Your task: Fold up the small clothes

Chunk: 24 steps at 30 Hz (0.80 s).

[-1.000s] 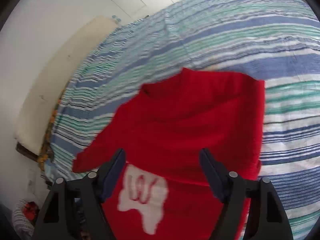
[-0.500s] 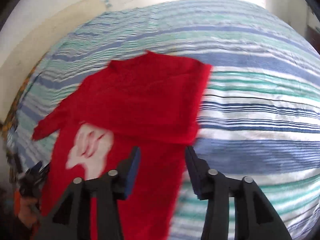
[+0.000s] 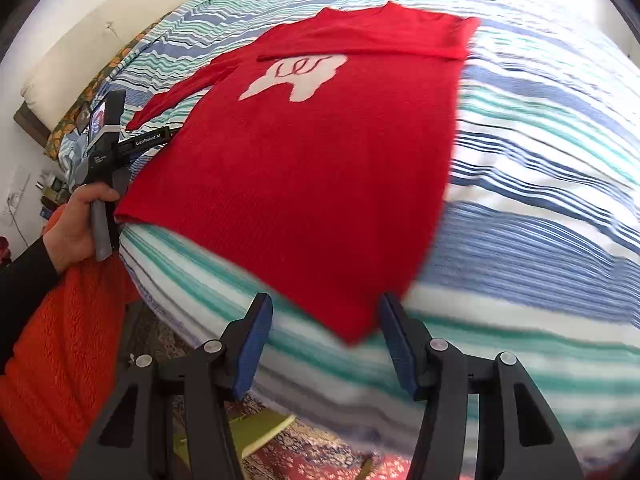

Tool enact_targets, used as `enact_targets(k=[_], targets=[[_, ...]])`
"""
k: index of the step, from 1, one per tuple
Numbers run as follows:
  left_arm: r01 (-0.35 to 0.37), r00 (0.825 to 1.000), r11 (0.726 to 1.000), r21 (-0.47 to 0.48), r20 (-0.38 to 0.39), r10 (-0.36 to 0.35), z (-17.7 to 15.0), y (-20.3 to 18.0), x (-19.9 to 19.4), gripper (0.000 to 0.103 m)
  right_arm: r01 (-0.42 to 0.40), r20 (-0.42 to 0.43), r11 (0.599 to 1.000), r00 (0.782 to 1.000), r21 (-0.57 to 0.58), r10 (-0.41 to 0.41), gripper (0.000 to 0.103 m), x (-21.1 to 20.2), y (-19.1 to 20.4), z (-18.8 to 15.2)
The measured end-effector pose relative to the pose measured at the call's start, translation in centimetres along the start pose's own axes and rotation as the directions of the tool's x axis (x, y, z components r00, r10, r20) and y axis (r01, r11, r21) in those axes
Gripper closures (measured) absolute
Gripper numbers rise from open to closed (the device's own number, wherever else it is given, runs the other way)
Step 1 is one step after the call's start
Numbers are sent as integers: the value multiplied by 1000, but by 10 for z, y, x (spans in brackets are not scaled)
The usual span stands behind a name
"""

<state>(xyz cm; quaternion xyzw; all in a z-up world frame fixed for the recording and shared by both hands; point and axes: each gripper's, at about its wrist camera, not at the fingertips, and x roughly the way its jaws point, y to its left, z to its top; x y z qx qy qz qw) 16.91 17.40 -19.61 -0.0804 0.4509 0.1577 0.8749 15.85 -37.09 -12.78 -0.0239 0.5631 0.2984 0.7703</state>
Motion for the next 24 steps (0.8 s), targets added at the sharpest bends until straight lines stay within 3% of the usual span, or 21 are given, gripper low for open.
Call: enact_targets(k=[4, 6, 9, 12, 15, 16, 17, 18, 20, 24], targets=[[-1, 1000, 1000, -1, 6, 1, -1, 0, 0, 0, 63, 159, 993, 984, 102, -79, 45, -29, -19, 13], [0, 1000, 1000, -3, 10, 0, -1, 0, 0, 0, 115, 224, 978, 962, 176, -153, 35, -42, -42, 28], [0, 1000, 1000, -3, 15, 0, -1, 0, 0, 0, 153, 297, 938, 922, 312, -250, 35, -56, -79, 51], [0, 1000, 1000, -3, 16, 0, -1, 0, -1, 0, 229, 307, 886, 878, 403, -367, 30, -56, -115, 67], [1, 1000, 1000, -3, 16, -1, -1, 0, -1, 0, 350, 226, 824, 846, 446, -482, 28, -33, -152, 66], [1, 1000, 1000, -4, 16, -1, -1, 1, -1, 0, 389, 170, 801, 845, 454, -507, 23, -20, -166, 59], [2, 1000, 1000, -5, 17, -2, -2, 1, -1, 0, 408, 91, 786, 861, 464, -500, 18, 0, -184, 48], [1, 1000, 1000, -5, 18, -1, -1, 1, 0, 0, 364, 102, 799, 881, 479, -462, 11, 9, -192, 37], [0, 1000, 1000, -6, 19, 0, -2, 1, 0, 0, 246, 240, 839, 885, 485, -398, 1, -1, -194, 25], [-6, 1000, 1000, -3, 19, 6, -2, -1, 1, 0, 224, 255, 847, 889, 482, -380, 0, 2, -196, 20]])
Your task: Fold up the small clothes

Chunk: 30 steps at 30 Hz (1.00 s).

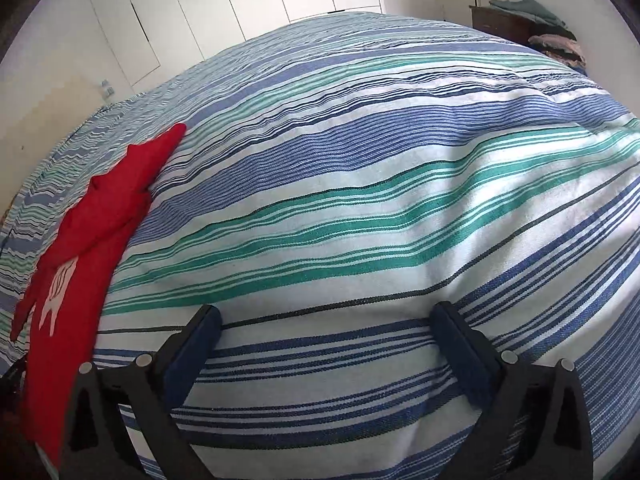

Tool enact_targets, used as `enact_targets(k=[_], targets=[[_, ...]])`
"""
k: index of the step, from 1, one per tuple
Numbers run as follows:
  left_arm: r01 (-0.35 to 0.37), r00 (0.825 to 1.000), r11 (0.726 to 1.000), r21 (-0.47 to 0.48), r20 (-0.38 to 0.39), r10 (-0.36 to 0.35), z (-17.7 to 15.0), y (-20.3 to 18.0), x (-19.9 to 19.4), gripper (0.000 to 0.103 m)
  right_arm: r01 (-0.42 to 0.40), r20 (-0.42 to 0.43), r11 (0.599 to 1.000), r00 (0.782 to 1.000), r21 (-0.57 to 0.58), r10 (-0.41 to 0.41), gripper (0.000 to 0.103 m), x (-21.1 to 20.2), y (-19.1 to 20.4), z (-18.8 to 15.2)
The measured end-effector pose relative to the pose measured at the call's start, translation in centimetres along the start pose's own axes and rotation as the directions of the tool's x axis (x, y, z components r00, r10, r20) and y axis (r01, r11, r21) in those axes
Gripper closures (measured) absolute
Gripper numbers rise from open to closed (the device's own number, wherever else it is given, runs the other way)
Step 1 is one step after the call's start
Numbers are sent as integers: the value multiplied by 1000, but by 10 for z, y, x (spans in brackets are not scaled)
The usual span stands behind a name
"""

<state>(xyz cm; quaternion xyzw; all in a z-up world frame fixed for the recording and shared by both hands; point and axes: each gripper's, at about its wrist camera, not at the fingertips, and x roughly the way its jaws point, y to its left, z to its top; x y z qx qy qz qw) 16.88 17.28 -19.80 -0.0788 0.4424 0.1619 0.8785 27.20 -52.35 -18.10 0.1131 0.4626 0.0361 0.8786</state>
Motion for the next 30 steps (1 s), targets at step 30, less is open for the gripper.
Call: enact_targets(k=[30], targets=[[1, 1000, 1000, -2, 4, -1, 0, -1, 1, 0, 41, 10, 999, 999, -31, -41, 0, 5, 0, -3]])
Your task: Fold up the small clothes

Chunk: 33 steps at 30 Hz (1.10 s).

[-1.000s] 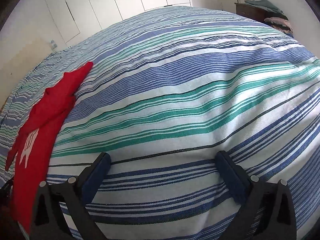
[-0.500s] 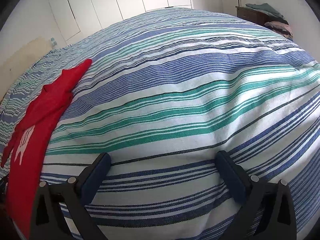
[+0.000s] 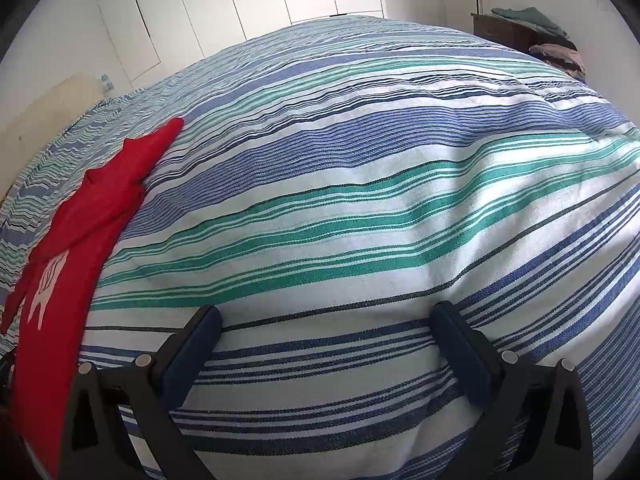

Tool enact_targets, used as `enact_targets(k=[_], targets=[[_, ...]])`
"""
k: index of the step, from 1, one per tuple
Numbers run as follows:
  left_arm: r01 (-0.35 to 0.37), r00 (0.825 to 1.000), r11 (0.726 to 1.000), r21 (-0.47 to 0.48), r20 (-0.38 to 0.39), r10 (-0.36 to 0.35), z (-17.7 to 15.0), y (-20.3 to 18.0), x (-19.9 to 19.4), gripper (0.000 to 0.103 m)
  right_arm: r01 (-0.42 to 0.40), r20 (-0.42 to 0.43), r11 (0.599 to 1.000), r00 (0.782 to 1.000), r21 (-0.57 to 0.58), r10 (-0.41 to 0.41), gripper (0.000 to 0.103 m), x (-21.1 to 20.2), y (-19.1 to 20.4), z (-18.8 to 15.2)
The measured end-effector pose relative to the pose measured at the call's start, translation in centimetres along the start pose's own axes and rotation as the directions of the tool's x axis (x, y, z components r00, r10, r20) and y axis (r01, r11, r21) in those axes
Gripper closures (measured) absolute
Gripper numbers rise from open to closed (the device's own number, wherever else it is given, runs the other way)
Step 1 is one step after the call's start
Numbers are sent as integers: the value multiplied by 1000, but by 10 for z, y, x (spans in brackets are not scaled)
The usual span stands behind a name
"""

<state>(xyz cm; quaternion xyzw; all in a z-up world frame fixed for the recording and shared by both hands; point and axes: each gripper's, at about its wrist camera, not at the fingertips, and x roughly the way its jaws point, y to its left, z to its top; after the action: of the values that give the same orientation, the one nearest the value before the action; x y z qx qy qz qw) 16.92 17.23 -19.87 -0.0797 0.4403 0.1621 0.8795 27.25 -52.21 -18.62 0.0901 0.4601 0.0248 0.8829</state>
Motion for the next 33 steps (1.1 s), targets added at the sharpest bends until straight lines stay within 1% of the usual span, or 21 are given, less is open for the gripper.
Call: enact_targets(k=[9, 11, 14, 16, 19, 20, 21, 22, 23, 24, 25, 26, 27, 28, 29, 30, 31, 32, 33], targets=[[0, 1000, 1000, 0, -1, 0, 0, 0, 0, 0, 0, 0, 1000, 1000, 0, 0, 0, 1, 0, 0], [6, 1000, 1000, -7, -16, -6, 2, 1, 2, 0, 0, 0, 1000, 1000, 0, 0, 0, 1, 1, 0], [44, 995, 999, -8, -86, -45, 10, 7, 9, 0, 2, -1, 1000, 1000, -1, -2, 0, 2, 1, 0], [81, 990, 996, -36, -111, -84, 13, 13, 13, 0, 2, 0, 1000, 1000, -1, -2, 0, 0, 0, 0], [96, 989, 994, -59, -111, -102, 15, 15, 10, 1, -3, 4, 1000, 1000, 1, 3, 0, 0, 0, 0], [103, 988, 991, -87, -110, -112, 18, 20, 5, 1, -4, 4, 1000, 1000, 2, 4, 0, 0, 0, 0], [124, 986, 983, -134, -98, -138, 22, 27, -1, 2, -5, 5, 1000, 1000, 3, 5, 0, -1, 0, 0], [169, 980, 965, -202, -70, -186, 29, 41, -9, 2, -4, 5, 1000, 1000, 2, 4, 0, -1, 0, 0], [215, 973, 934, -286, -17, -229, 37, 60, -16, 2, -2, 4, 1000, 1000, 1, 2, 0, -1, 0, 0], [241, 969, 898, -368, 35, -246, 43, 82, -21, 2, -1, 4, 1000, 1000, 1, 1, 0, -1, 0, 0], [256, 965, 853, -454, 77, -249, 48, 107, -23, 2, 0, 4, 1000, 1000, 0, 0, 0, 0, 0, 0], [277, 959, 781, -560, 114, -258, 49, 138, -19, 2, 0, 4, 1000, 1000, 0, 0, 0, 0, 0, 0], [293, 953, 716, -634, 131, -273, 48, 162, -11, 2, -2, 6, 1000, 1000, 1, 2, 0, -1, 0, 0], [297, 948, 642, -707, 138, -287, 45, 187, 0, 5, -2, 7, 1000, 1000, 2, 2, 0, -1, 0, -1], [286, 946, 566, -773, 135, -294, 40, 212, 14, 8, 0, 7, 1000, 1000, 1, 0, 0, -1, 0, 0], [285, 942, 511, -811, 139, -305, 37, 230, 25, 18, 0, 7, 1000, 1000, 0, 0, 0, -1, 0, -1], [302, 932, 458, -836, 157, -328, 37, 246, 36, 21, 0, 7, 1000, 1000, 0, 0, 0, -1, 0, 0], [323, 921, 424, -846, 178, -347, 38, 255, 41, 21, 1, 7, 1000, 1000, 0, -1, 0, 0, 0, 0], [338, 915, 407, -849, 194, -355, 43, 261, 45, 22, 3, 7, 1000, 1000, -1, -3, 0, -1, 0, 0]])
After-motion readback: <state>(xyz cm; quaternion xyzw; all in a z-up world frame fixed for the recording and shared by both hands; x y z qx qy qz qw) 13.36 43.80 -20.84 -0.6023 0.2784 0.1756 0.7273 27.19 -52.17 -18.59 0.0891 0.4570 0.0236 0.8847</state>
